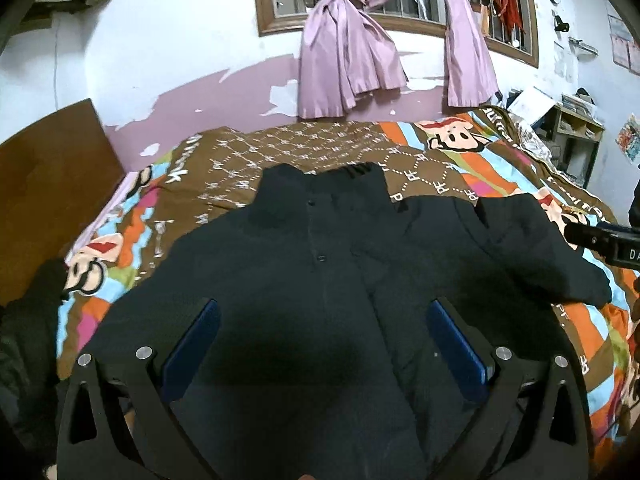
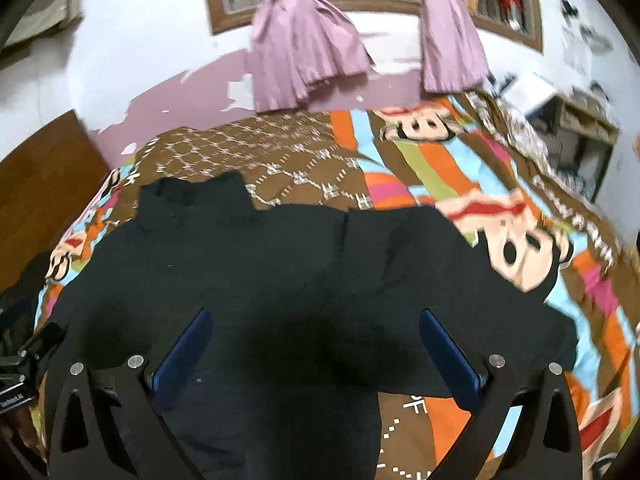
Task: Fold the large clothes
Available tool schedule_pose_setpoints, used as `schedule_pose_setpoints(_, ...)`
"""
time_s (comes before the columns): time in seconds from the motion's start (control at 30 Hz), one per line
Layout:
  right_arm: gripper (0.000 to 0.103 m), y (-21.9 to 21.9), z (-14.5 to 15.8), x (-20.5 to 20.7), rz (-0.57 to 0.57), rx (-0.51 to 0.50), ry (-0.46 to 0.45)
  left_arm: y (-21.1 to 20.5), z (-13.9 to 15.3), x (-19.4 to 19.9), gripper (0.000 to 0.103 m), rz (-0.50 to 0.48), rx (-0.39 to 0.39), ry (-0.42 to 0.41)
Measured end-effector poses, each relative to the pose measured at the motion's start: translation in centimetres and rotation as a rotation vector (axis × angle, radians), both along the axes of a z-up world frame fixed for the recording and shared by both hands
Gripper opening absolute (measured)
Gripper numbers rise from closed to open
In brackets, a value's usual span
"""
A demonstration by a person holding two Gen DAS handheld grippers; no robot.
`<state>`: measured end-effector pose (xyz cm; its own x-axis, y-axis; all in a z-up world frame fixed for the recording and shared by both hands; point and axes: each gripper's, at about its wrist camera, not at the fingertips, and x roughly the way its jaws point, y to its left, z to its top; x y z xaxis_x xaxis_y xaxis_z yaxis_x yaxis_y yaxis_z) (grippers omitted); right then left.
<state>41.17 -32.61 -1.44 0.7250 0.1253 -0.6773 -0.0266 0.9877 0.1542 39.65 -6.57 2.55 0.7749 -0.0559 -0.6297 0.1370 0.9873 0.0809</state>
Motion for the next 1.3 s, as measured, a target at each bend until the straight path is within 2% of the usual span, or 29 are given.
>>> schedule_pose_setpoints(0.13, 0.103, -1.3, -2.6, 1.2, -0.031, 0.011, 0.041, -1.6, -2.4, 2.5, 0.101, -0.023, 0.027, 0.033)
schedule_pose_setpoints(0.3, 0.103, -4.6, -5.1, 1.0, -0.120, 0.046, 0.055, -3.7, -5.4, 5.8, 0.101, -0.067, 0.015, 0.086)
schedule_pose_setpoints(0.5, 0.103, -10.5, -8.1, -1.1, -0.273, 0.191, 0.079, -5.8, -7.5, 8.9, 0.101, -0.137, -0.058, 0.120)
schedule_pose_setpoints(0.73, 0.103, -19.1, -10.7, -3.8, -0.491, 0.339, 0.115, -10.1, -8.6, 10.3, 0.101, -0.242, -0.154, 0.143)
schedule_pose_setpoints(0.9, 0.103, -24.2, -13.2, -4.9, -0.601, 0.447, 0.174, -13.7, -9.5, 11.1, 0.101, -0.281, -0.144, 0.171)
schedule_pose_setpoints(1.07, 0.103, -27.5, -15.8, -5.5, -0.666, 0.618, 0.218, -15.9, -11.0, 11.7, 0.101, -0.290, -0.092, 0.207)
schedule_pose_setpoints(1.1, 0.099, -27.9, -16.2, -5.5, -0.673, 0.642, 0.217, -16.3, -11.5, 11.8, 0.101, -0.289, -0.074, 0.221)
schedule_pose_setpoints(1.17, 0.084, -28.7, -16.6, -5.5, -0.678, 0.671, 0.214, -16.7, -12.5, 12.1, 0.101, -0.284, -0.045, 0.243)
schedule_pose_setpoints(1.2, 0.071, -29.1, -16.8, -5.4, -0.680, 0.684, 0.214, -16.7, -12.9, 12.2, 0.101, -0.282, -0.045, 0.250)
schedule_pose_setpoints(1.23, 0.064, -29.5, -16.9, -5.5, -0.682, 0.701, 0.210, -16.6, -13.3, 12.3, 0.101, -0.278, -0.054, 0.259)
schedule_pose_setpoints(1.3, 0.038, -30.1, -17.1, -5.5, -0.705, 0.716, 0.208, -16.5, -13.7, 12.5, 0.102, -0.273, -0.068, 0.277)
